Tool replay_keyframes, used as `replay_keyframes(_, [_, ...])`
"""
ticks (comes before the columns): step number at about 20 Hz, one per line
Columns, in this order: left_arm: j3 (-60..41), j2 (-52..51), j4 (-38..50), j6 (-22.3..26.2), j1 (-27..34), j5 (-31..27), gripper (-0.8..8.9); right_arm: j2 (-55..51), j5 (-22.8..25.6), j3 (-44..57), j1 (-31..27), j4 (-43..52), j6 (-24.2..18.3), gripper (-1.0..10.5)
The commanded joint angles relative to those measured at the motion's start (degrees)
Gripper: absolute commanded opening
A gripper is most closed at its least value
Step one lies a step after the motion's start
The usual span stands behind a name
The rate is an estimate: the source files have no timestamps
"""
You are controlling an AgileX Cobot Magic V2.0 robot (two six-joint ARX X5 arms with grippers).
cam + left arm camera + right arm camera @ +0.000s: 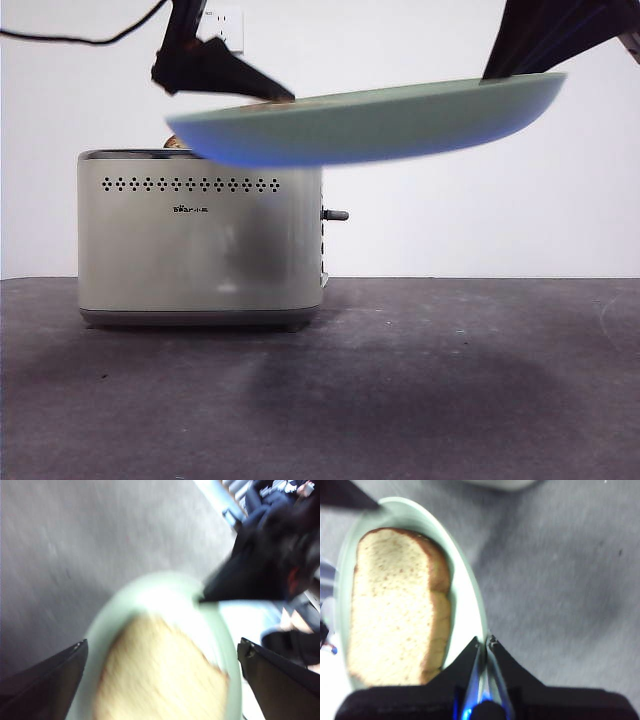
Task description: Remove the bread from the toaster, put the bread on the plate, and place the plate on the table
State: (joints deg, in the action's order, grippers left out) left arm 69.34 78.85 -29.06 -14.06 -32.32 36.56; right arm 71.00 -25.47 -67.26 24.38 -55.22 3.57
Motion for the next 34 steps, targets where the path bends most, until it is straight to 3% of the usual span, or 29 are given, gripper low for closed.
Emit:
replay_keyframes(1, [3.61,-0.04,-0.44,0.37,0.17,-0.48,5.03,-0.33,-1.62,0.07,0.2,0.33,-0.61,-0.2])
replay_keyframes(6, [12.22,-2.99,-6.12,3.04,0.17,-0.55,5.03,-0.33,-1.46,0.07,-2.58,0.96,-0.57,-0.2])
replay_keyframes(11, [16.35,-8.98,-17.62,9.6,0.17,-0.68,4.91,-0.13,-1.14,0.07,-10.6,2.16,-0.61,-0.2])
replay_keyframes(16, [16.35,-14.78,-29.31,14.95,0.09,-0.55,-0.03,6.19,-1.18,0.07,-17.66,4.04,-1.38,-0.2])
replay_keyframes(20, [16.35,-18.71,-31.58,15.89,0.0,-2.19,-0.09,14.64,-1.14,0.07,-18.4,7.76,-1.9,-0.2])
replay_keyframes(30, [16.35,-28.22,-37.42,15.58,0.0,-26.88,-0.08,28.87,0.48,0.07,-19.98,16.31,-2.38,-0.2])
replay_keyframes(34, [16.35,-30.18,-38.38,15.12,0.02,-30.53,-0.09,31.54,0.55,0.07,-21.64,17.18,-3.21,-0.2])
